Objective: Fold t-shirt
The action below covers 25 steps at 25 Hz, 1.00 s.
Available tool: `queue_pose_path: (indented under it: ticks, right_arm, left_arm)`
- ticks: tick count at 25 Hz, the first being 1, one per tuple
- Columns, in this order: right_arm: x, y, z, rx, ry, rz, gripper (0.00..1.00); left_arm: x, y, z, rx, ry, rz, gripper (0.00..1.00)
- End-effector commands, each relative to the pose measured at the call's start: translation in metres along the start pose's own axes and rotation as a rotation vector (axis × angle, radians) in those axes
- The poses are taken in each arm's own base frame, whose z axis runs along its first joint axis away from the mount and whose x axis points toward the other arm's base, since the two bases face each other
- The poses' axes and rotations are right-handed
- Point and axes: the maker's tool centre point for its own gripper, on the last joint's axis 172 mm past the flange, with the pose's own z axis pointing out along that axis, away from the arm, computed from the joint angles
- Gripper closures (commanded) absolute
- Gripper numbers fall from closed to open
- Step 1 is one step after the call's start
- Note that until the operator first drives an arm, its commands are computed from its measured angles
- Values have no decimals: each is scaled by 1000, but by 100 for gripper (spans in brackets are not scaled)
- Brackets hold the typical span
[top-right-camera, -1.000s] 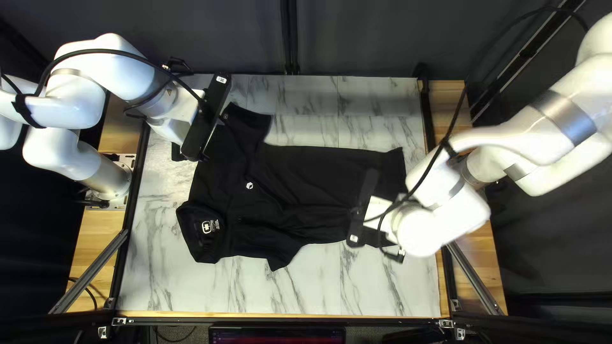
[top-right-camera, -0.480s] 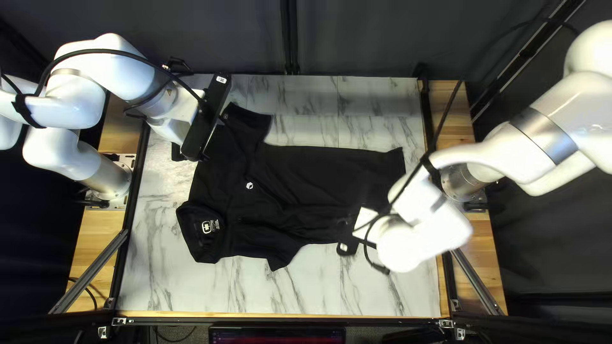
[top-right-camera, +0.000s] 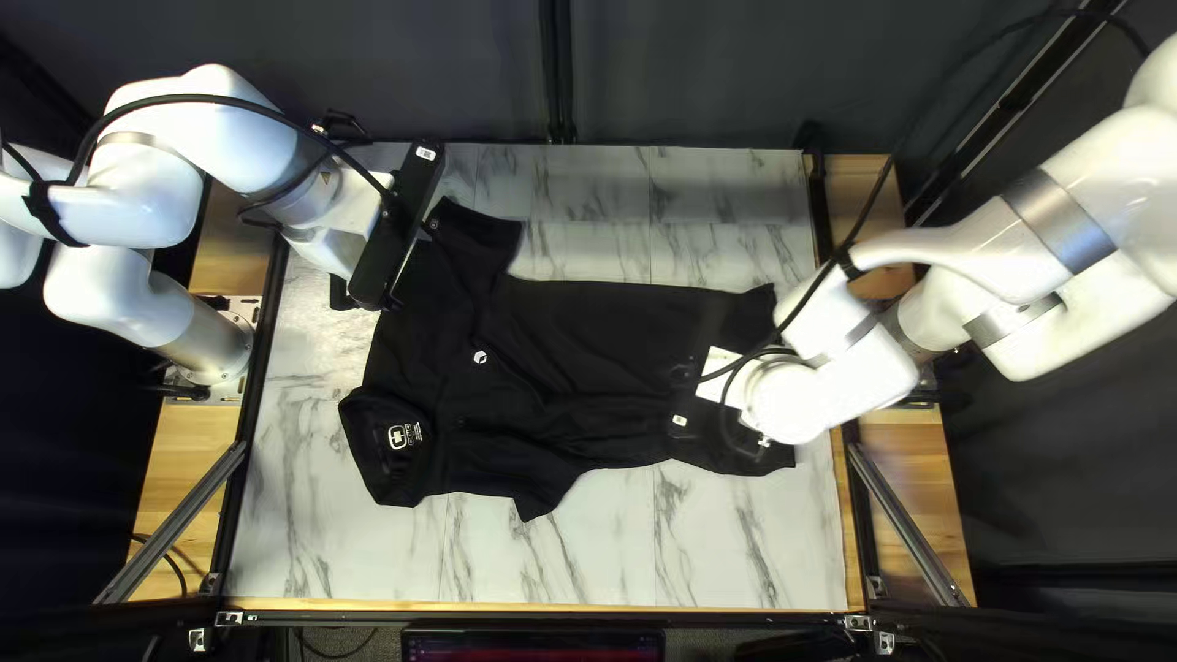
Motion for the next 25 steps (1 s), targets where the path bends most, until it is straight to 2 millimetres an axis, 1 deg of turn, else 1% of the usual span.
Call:
queue_pose_path:
  ticks: [1, 2, 3, 4, 5, 7, 9, 10, 11, 12, 13, 14, 15, 16, 17, 18, 25]
  right_arm:
    - [-2, 10, -29, 15, 68, -29, 0]
    - [-2, 11, -33, 19, 76, -35, 0]
    - [0, 16, -46, 31, 91, -53, 0]
    - [-1, 19, -52, 35, 98, -62, 0]
    - [-2, 26, -61, 45, 112, -76, 0]
    - [-6, 34, -72, 60, 131, -88, 0]
    - [-12, 41, -92, 79, 162, -98, 0]
    - [-15, 47, -110, 91, 186, -103, 0]
    - [-16, 51, -123, 100, 202, -105, 0]
    - [-17, 54, -133, 107, 212, -105, 0]
    - [-16, 59, -148, 121, 229, -105, 0]
    - [-16, 62, -157, 128, 236, -105, 0]
    - [-15, 67, -171, 141, 249, -105, 0]
    - [-14, 71, -181, 152, 260, -108, 0]
    - [-15, 74, -187, 158, 263, -103, 0]
    - [-18, 82, -196, 161, 256, -80, 0]
    - [-18, 82, -196, 161, 256, -80, 0]
  left_arm:
    - [0, 0, 0, 0, 0, 0, 0]
    - [0, 0, 0, 0, 0, 0, 0]
    - [0, 0, 0, 0, 0, 0, 0]
    - [0, 0, 0, 0, 0, 0, 0]
    - [0, 0, 0, 0, 0, 0, 0]
    - [0, 0, 0, 0, 0, 0, 0]
    - [0, 0, 0, 0, 0, 0, 0]
    - [0, 0, 0, 0, 0, 0, 0]
    - [0, 0, 0, 0, 0, 0, 0]
    - [0, 0, 0, 0, 0, 0, 0]
    - [0, 0, 0, 0, 0, 0, 0]
    - [0, 0, 0, 0, 0, 0, 0]
    - [0, 0, 0, 0, 0, 0, 0]
    - [0, 0, 0, 0, 0, 0, 0]
    - [0, 0, 0, 0, 0, 0, 0]
    - [0, 0, 0, 0, 0, 0, 0]
    - [0, 0, 0, 0, 0, 0, 0]
